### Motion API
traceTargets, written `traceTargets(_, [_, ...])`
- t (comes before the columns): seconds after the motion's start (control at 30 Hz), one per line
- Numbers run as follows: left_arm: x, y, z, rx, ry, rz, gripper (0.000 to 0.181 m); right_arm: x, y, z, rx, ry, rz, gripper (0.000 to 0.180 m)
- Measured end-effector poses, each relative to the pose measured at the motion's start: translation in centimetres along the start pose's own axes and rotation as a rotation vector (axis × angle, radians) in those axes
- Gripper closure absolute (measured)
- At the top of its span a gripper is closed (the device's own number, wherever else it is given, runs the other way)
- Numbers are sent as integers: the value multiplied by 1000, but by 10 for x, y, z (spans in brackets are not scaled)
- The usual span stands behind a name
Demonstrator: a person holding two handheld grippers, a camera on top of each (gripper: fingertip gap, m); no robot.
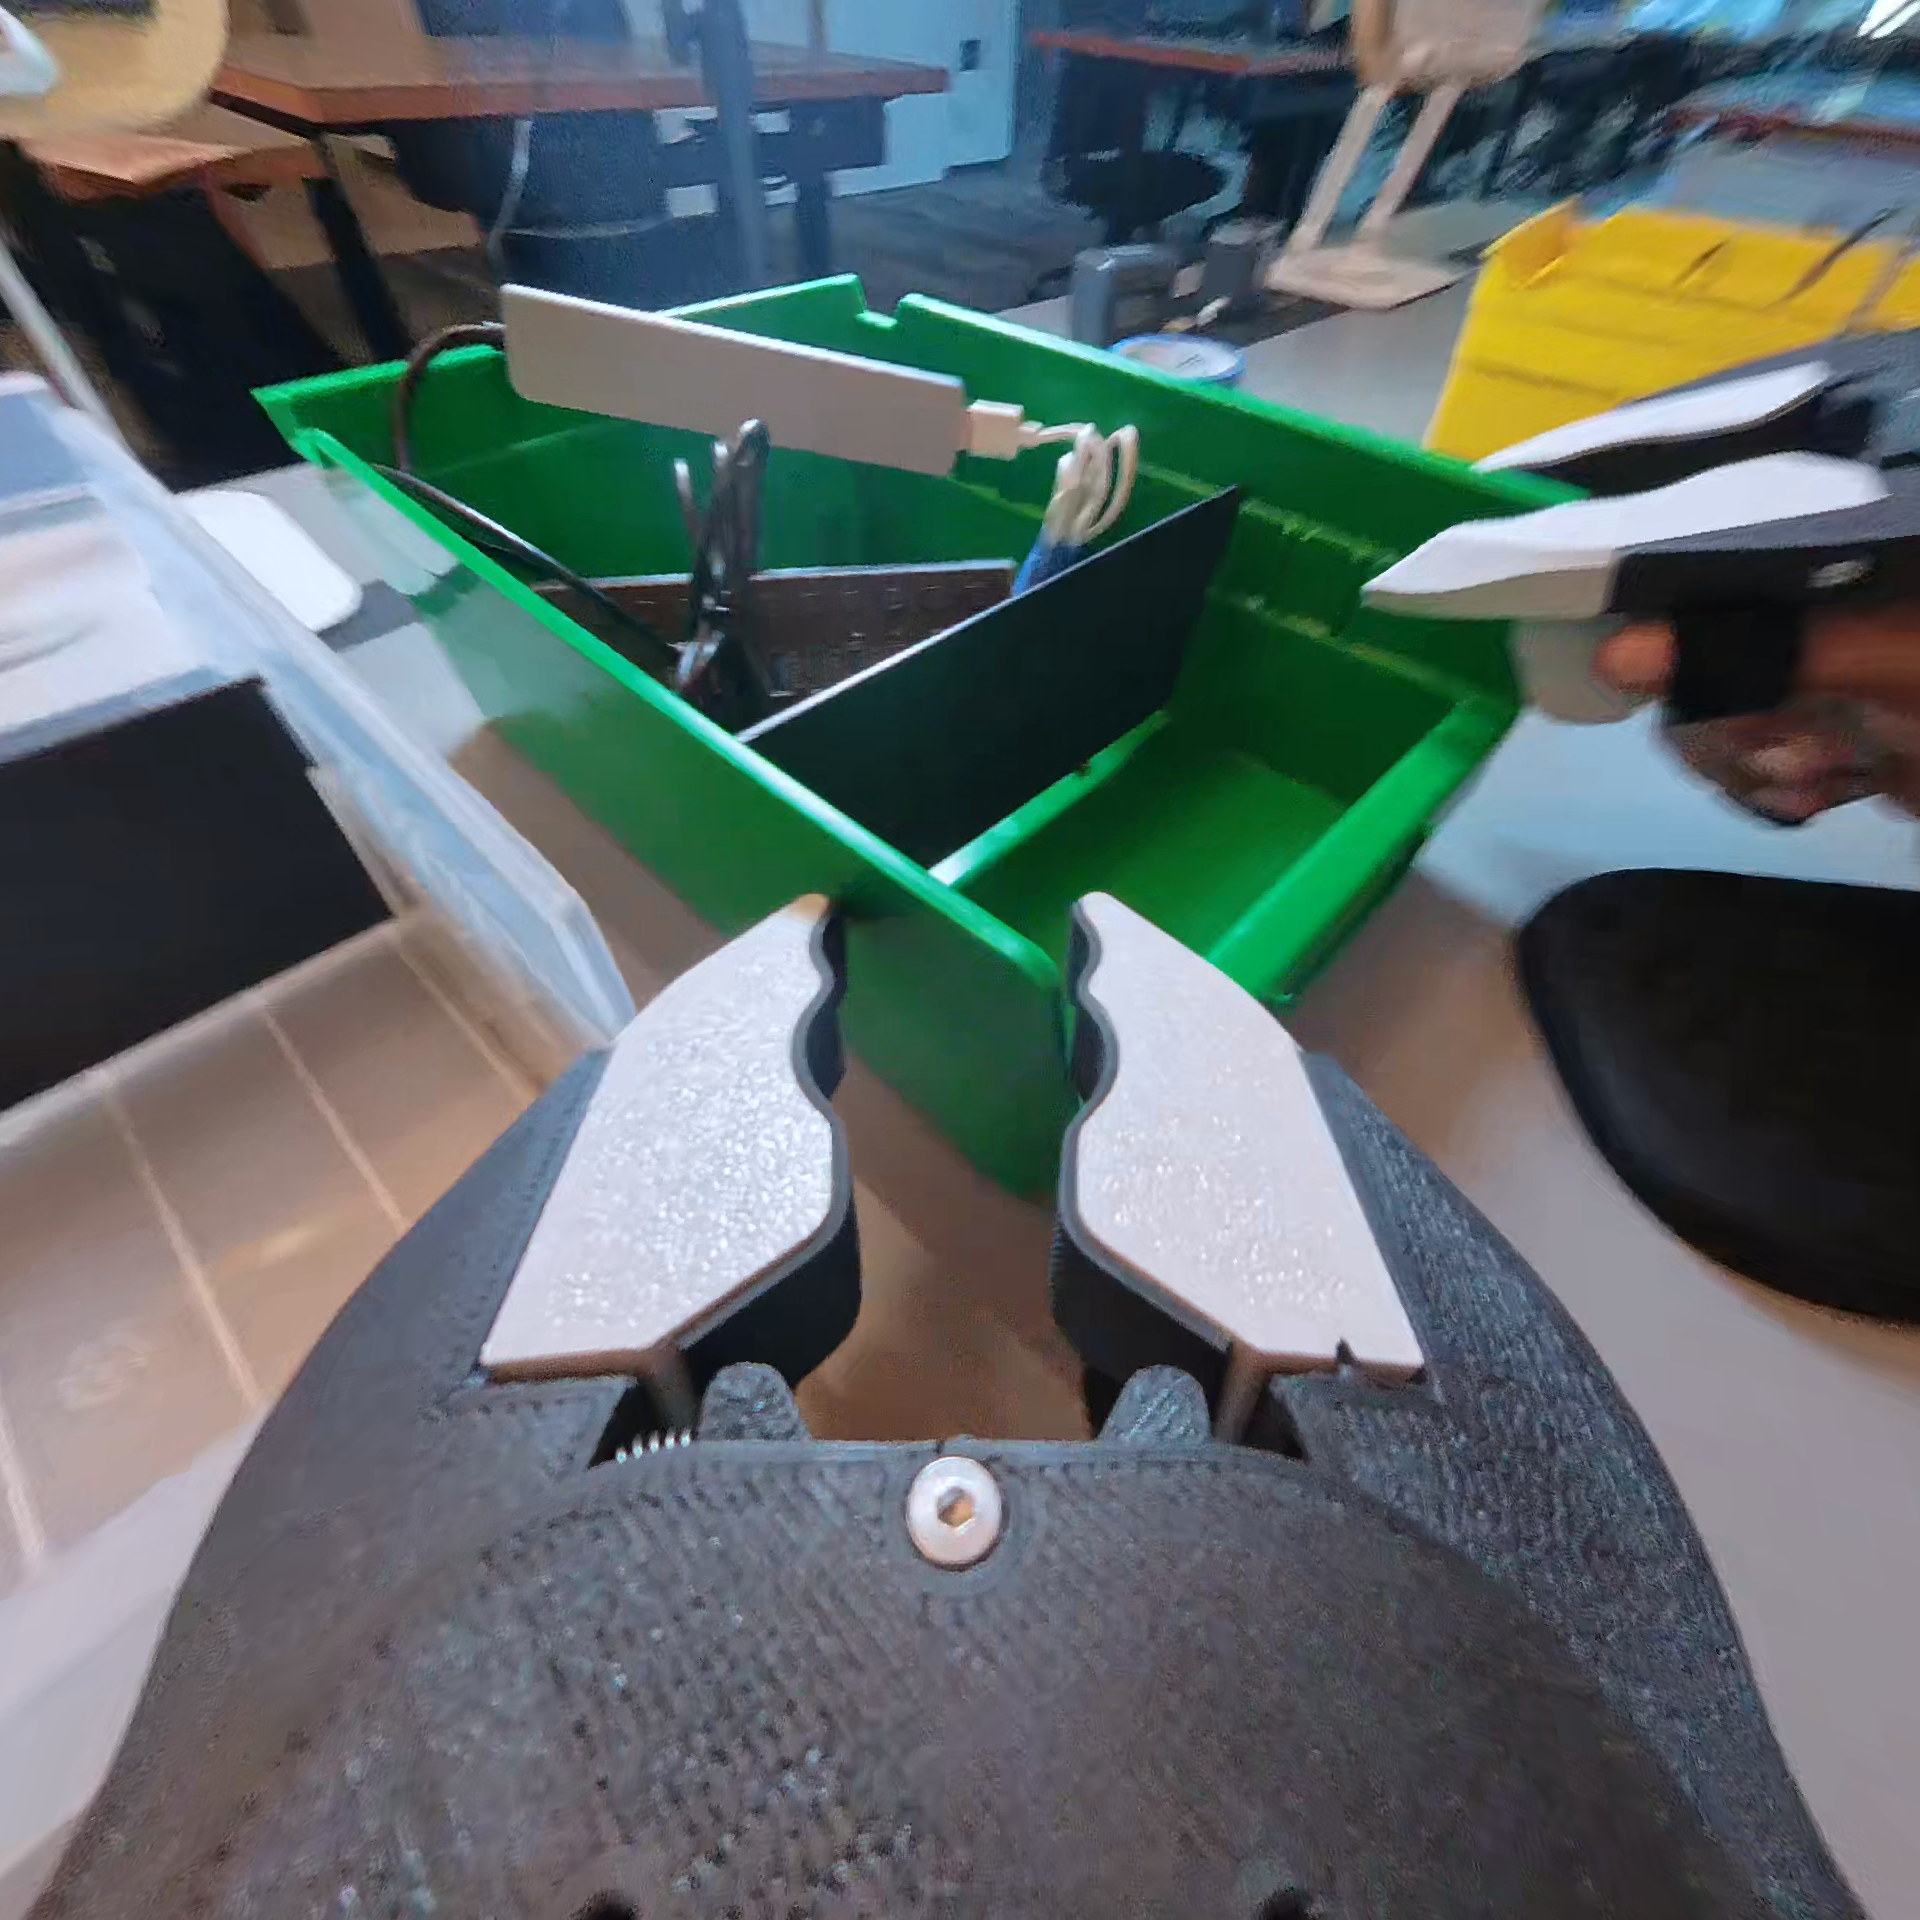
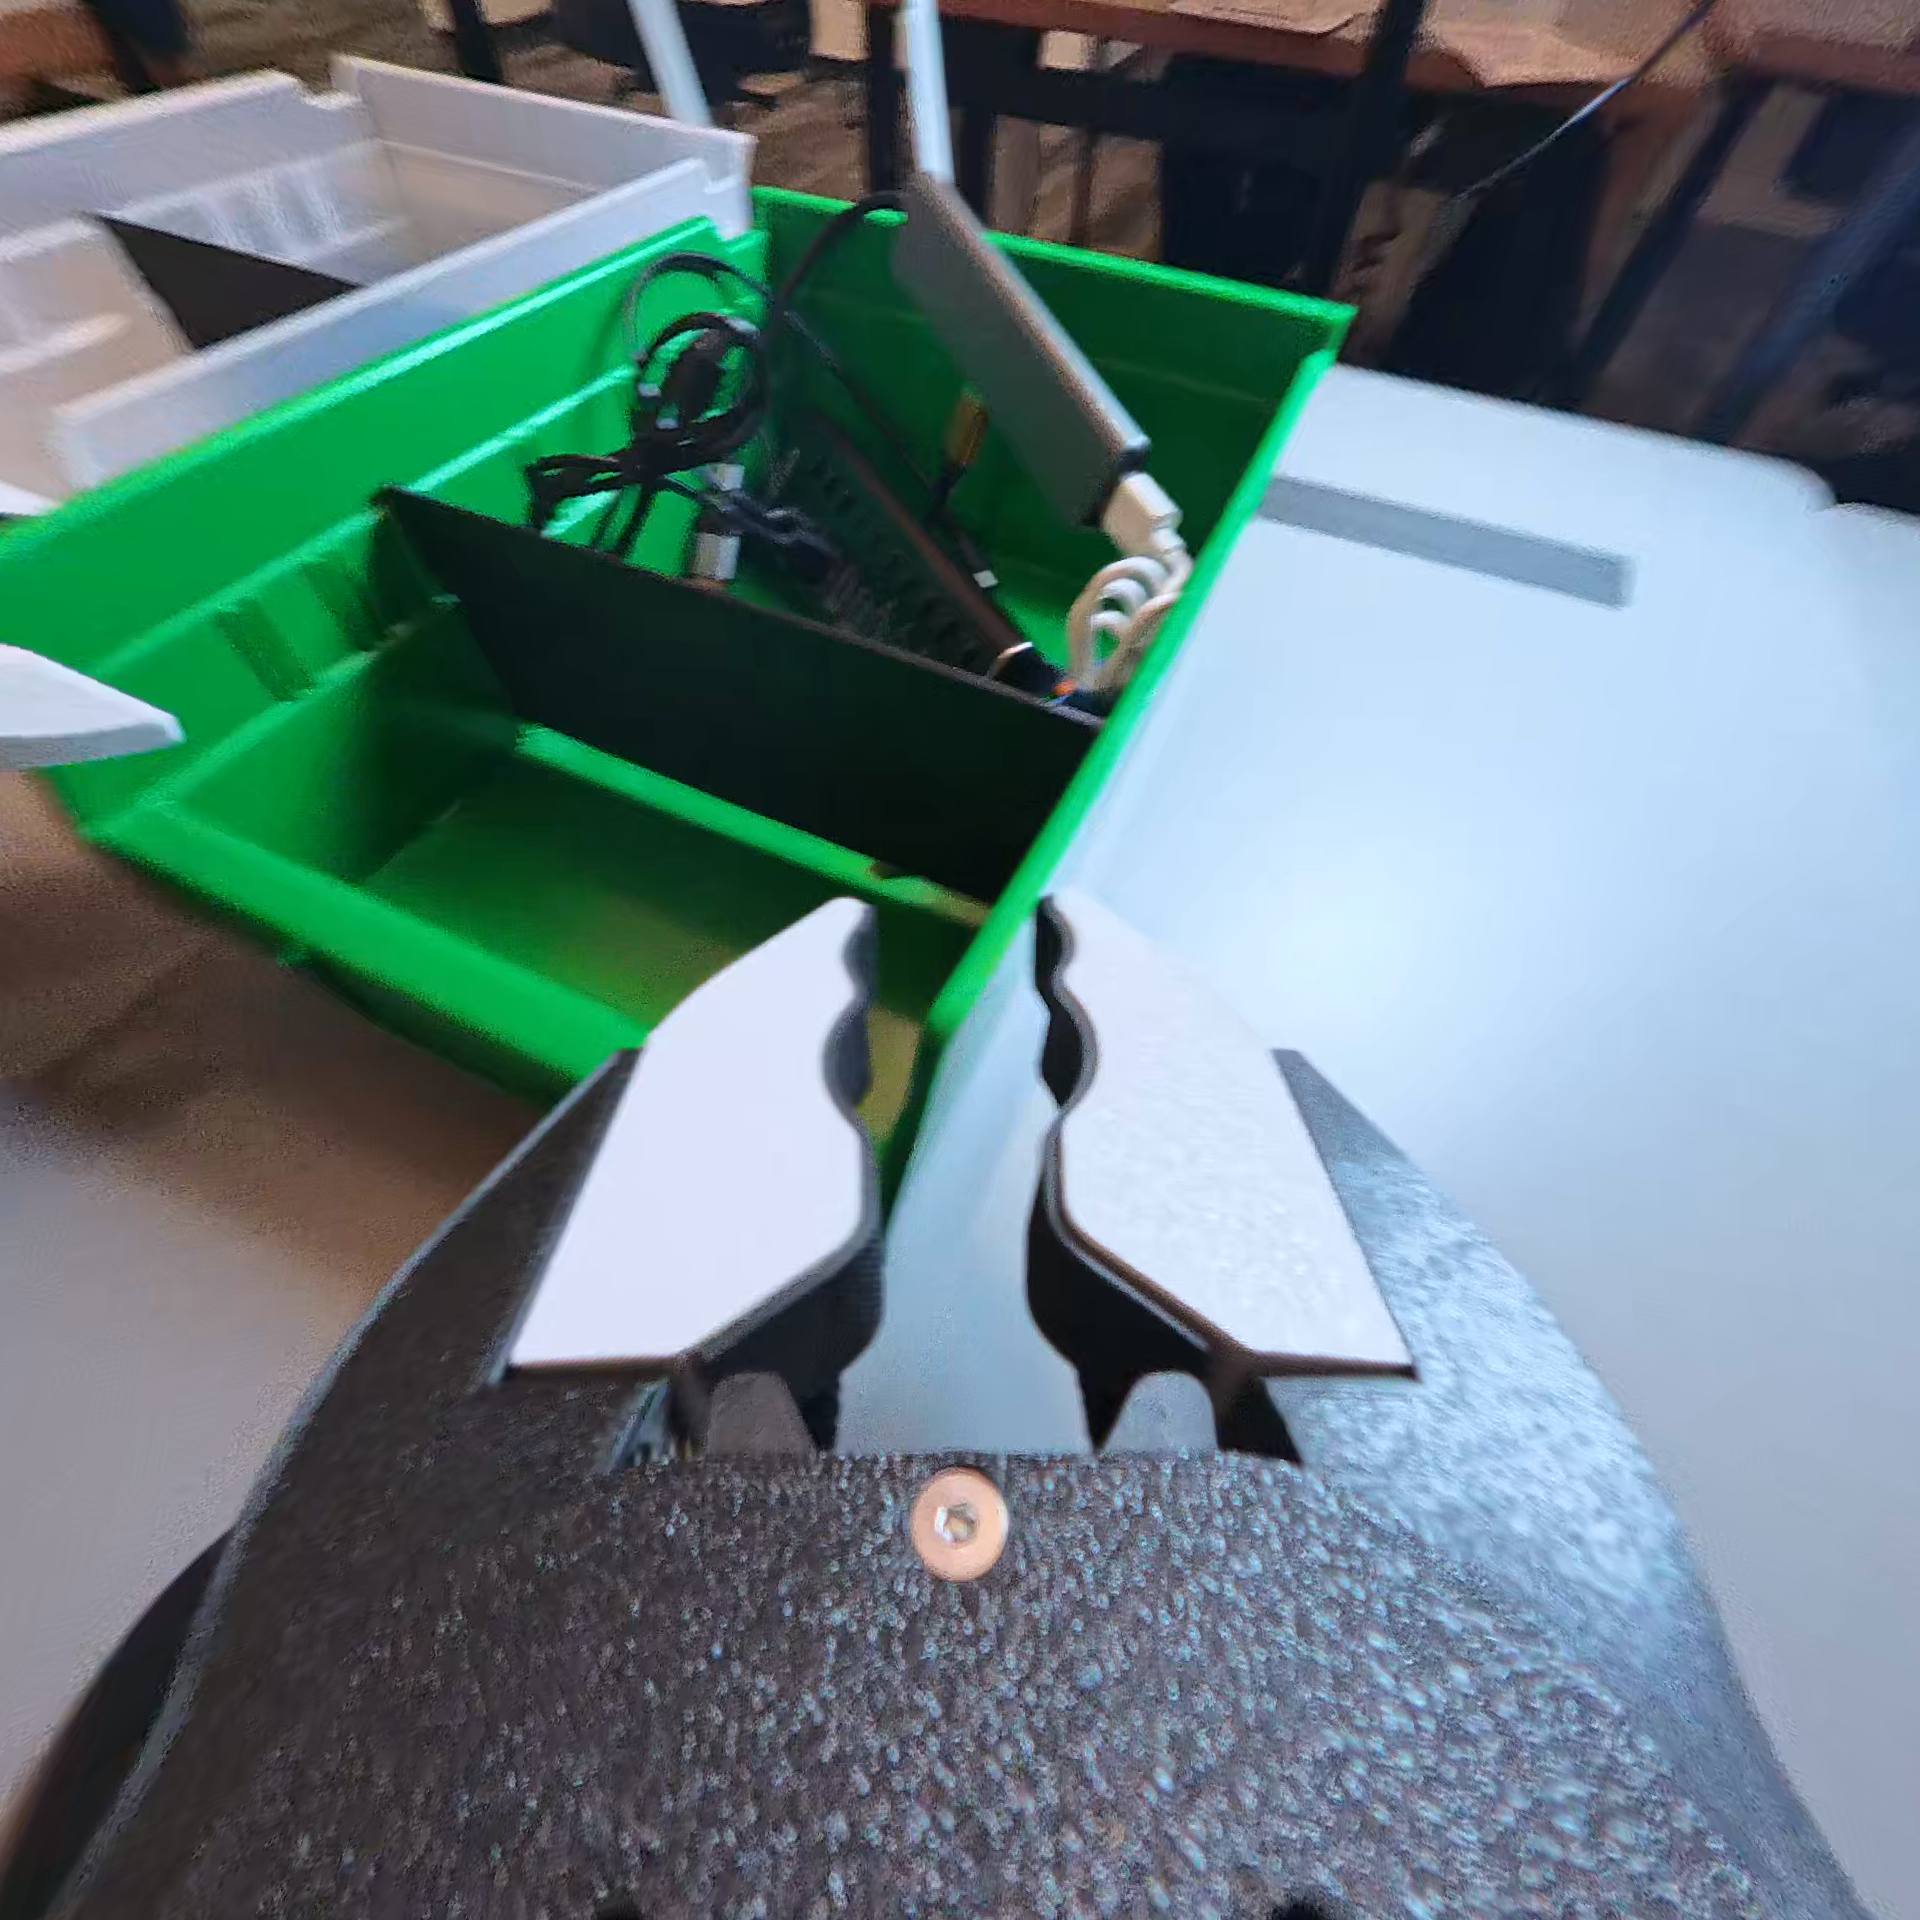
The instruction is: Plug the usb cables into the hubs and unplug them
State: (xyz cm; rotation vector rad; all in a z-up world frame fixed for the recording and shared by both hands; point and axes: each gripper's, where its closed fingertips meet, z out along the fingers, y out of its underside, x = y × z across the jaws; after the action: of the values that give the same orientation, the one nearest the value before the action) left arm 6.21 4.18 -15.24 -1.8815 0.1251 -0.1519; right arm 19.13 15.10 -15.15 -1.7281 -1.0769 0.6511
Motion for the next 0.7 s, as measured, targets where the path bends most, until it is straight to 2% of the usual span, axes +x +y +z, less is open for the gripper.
traceTargets(0.13, [-11, 1, 11, -48, -102, 92, 146, 10, -3, 1, 38, 117, -116, 169])
traceTargets(0.3, [3, -16, -16, 50, -40, 74, 159, -10, -7, -37, 105, 179, -199, 170])
traceTargets(0.5, [29, -46, -78, 167, -77, 236, 165, -54, -41, -111, 275, 256, -249, 170])
traceTargets(0.6, [33, -71, -126, 259, -111, 257, 165, -86, -71, -141, 368, 250, -294, 169])
traceTargets(0.7, [22, -87, -184, 313, -194, 295, 165, -128, -103, -153, 459, 188, -324, 168])
